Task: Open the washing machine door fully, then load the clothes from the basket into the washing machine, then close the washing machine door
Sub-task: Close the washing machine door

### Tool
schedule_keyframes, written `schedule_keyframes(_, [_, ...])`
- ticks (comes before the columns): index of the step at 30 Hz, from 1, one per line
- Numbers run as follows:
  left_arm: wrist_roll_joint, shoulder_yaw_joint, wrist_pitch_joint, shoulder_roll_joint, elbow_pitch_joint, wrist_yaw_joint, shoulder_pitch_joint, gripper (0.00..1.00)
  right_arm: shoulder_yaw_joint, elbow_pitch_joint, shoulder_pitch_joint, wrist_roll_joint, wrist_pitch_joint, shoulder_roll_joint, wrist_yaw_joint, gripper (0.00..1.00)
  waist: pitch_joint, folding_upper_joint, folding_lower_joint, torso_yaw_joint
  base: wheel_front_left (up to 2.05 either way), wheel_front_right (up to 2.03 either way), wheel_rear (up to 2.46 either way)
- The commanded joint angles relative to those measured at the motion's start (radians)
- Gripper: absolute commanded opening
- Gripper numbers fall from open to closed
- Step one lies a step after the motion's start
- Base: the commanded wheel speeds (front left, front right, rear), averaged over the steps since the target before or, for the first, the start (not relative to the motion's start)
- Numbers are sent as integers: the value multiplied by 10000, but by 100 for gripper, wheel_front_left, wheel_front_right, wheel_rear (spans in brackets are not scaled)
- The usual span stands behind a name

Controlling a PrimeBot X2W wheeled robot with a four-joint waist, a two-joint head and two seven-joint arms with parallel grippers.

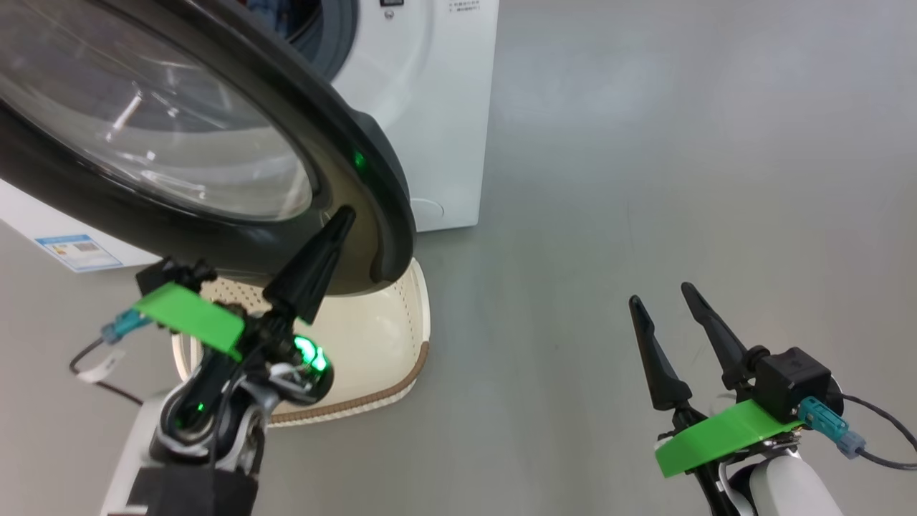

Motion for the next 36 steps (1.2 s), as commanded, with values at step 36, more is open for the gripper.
schedule_keyframes(36, [11722,335,-6403,1843,-2019,-71,3615,0,41,-502,1309,18,-122,92,16,100,-2254,0,0,848,0,0,0])
